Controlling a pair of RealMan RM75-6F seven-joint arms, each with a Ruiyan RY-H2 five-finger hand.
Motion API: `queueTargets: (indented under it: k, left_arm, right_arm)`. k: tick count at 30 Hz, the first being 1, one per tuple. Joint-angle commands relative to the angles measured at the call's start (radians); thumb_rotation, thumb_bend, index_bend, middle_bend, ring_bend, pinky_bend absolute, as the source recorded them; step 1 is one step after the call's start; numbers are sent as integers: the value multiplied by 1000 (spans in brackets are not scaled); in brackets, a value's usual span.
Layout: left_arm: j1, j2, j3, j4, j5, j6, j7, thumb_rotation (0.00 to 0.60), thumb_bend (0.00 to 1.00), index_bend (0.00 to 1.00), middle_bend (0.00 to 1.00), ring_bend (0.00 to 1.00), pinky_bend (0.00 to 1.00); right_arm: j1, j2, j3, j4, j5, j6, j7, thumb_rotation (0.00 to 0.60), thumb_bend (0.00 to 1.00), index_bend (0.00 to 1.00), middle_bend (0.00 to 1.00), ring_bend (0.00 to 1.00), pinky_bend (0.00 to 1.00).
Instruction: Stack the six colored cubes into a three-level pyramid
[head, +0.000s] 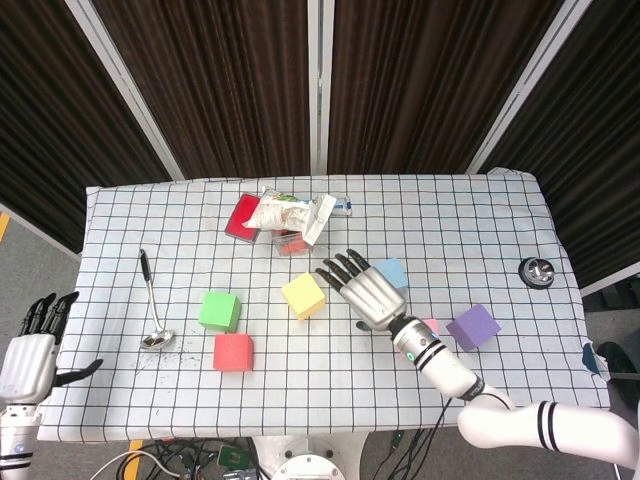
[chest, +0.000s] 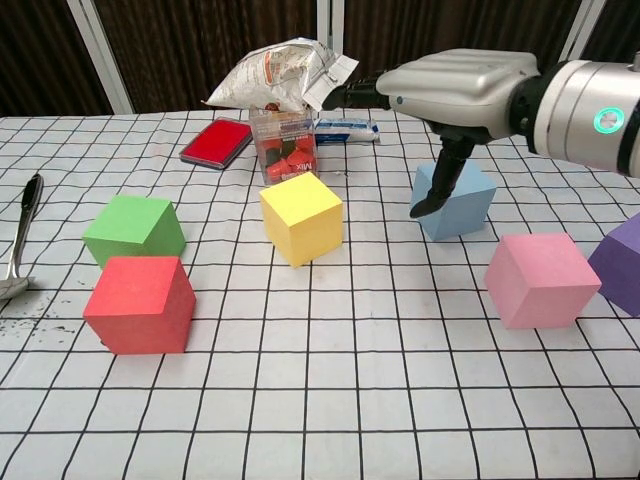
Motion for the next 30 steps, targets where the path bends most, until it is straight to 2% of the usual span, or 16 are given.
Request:
queueTargets:
  k: [1, 8, 16, 19, 23, 26, 30]
  left_arm:
    - [-1, -7, 5, 7, -1, -11, -15, 600, 0, 53, 103, 0, 33]
    - [-5, -9, 2, 28, -2, -17, -53, 600, 0, 53, 103, 0, 32]
    - [-3, -9, 2, 48, -11, -23, -75, 600, 0, 53, 104, 0, 33]
    - [-3, -10, 1, 53, -9, -21, -80, 600, 0, 53, 103, 0, 33]
    - [-3, -10, 3, 56, -4, -20, -86, 600, 0, 53, 103, 0, 32]
    - [-2, -11, 2, 58, -5, -19, -91, 600, 0, 53, 103, 0, 32]
    - [-3, -14, 4, 63, -6, -25, -93, 600, 0, 53, 104, 0, 32]
  right_arm:
    - [66, -47, -2, 57, 101, -55, -13, 600, 0, 0, 61, 0, 0]
    - [171, -124, -14, 171, 182, -94, -7, 600, 7, 0, 63, 0, 0]
    - [248, -213, -31, 319, 174, -145, 65, 600, 16, 0, 102, 0, 0]
    - [267, -246, -38, 366, 158, -144, 87, 600, 38, 0, 145, 0, 0]
    - [272, -288, -35, 411, 118, -108, 135, 600, 57, 0, 285, 8, 0]
    - [266, -305, -31, 430, 84, -67, 164, 600, 72, 0, 449, 87, 0]
    - [253, -307, -29, 424, 51, -9, 182, 600, 94, 0, 549, 154, 0]
